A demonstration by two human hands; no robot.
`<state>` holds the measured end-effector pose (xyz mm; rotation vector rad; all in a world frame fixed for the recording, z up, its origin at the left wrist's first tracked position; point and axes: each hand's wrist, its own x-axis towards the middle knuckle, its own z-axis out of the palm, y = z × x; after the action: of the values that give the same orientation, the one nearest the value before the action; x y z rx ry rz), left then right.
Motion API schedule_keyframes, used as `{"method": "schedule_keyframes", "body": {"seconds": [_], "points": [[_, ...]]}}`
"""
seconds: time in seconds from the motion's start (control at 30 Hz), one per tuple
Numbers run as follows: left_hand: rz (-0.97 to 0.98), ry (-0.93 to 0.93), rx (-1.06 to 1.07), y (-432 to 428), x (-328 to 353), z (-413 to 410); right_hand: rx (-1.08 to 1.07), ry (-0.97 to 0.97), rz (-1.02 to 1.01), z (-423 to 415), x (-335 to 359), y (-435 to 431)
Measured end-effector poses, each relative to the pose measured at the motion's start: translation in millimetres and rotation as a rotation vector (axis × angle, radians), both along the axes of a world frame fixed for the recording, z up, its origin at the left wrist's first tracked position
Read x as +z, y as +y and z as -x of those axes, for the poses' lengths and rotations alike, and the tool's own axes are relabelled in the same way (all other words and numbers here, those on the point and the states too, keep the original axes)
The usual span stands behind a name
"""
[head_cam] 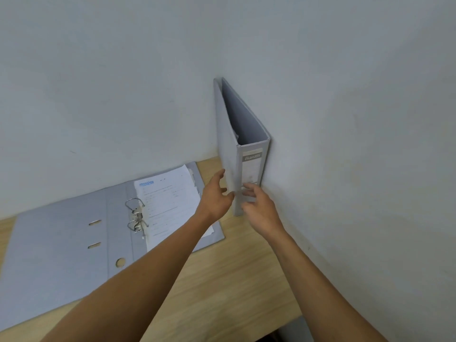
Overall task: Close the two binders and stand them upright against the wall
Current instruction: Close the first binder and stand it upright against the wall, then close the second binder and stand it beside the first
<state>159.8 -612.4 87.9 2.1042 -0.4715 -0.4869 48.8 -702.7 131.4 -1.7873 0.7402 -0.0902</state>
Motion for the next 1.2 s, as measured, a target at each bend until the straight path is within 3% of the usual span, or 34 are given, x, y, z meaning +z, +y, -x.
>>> {"method": "schedule_keyframes", "body": {"seconds": [0.2, 0.63, 0.87, 1.0, 1.2], "points": [[0.123, 0.087, 0.136, 90.3, 4.5, 9.0, 0.11, 0.025, -0.021, -20.0, -14.4, 57.7], [0.115, 0.409, 0.638, 362.5, -40.6, 19.2, 0.43, 0.171, -0.055, -67.7, -72.0, 227.9], [0.419, 0.854, 1.045, 468.8, -64.0, 9.8, 0.579, 0.248, -0.084, -96.4, -102.4, 308.9], [0.45, 0.767, 1.212, 500.1, -78.2, 2.0, 0.576, 0.273, -0.283, -113.3, -114.5, 345.4], [0.2, 0.634, 1.2, 537.5, -88.5, -24.3, 0.591, 0.4, -0.327, -117.4, -131.5, 370.7]]}}
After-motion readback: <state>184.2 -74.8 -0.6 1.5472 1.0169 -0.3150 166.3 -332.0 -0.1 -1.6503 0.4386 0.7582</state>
